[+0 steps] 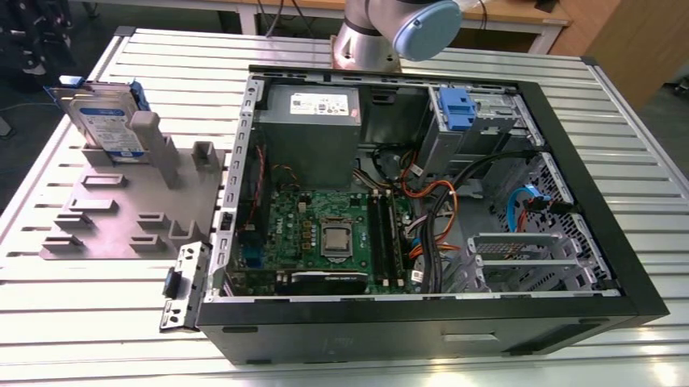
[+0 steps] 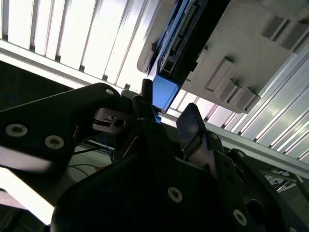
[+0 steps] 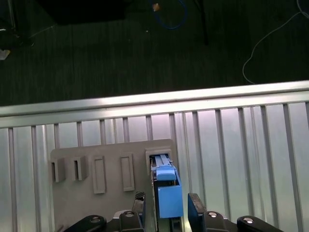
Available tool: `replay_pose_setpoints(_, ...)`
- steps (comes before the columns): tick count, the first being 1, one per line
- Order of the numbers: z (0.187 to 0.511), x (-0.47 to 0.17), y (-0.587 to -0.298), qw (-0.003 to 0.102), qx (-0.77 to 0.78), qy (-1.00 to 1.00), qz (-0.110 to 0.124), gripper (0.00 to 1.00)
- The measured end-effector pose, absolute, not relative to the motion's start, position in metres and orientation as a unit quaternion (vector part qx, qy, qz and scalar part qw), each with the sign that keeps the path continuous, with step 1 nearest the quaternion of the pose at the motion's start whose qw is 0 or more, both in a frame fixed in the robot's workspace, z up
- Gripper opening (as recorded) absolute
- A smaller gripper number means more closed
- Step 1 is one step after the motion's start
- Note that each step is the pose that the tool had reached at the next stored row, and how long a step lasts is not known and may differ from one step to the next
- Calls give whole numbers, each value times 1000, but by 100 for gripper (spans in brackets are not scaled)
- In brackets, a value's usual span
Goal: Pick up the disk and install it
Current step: 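Pick up the disk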
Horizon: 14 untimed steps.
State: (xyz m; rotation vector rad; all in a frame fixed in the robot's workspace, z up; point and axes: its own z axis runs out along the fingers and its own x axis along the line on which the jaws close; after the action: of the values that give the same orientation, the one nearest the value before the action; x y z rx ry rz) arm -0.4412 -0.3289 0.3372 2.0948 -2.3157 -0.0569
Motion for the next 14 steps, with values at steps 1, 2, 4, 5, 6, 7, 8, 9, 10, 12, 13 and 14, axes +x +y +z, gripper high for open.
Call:
replay_pose_setpoints(1, 337, -441, -329, 9, 671, -741, -18, 47)
replay_pose_setpoints(2, 337, -441, -329, 9, 671, -741, -18, 47)
replay_pose_setpoints(4, 336, -441, -329, 9, 671, -741, -18, 47)
replay_pose_setpoints(5, 336, -441, -329, 9, 672, -741, -18, 47)
replay_pose_setpoints(6, 336, -441, -329, 9, 672, -741, -18, 47)
replay_pose_setpoints(7, 336, -441, -329, 9, 672, -741, -18, 47)
replay_pose_setpoints(8, 335, -441, -329, 9, 672, -741, -18, 47)
replay_pose_setpoints(9, 335, -441, -329, 9, 671, -741, -18, 47)
replay_pose_setpoints(10, 335, -441, -329, 9, 671, -741, -18, 47)
replay_pose_setpoints(12, 334, -441, -329, 9, 672, -741, -18, 47)
replay_pose_setpoints(13, 334, -441, -329, 9, 672, -740, -18, 47)
replay_pose_setpoints(14, 333, -441, -329, 9, 673, -740, -18, 47)
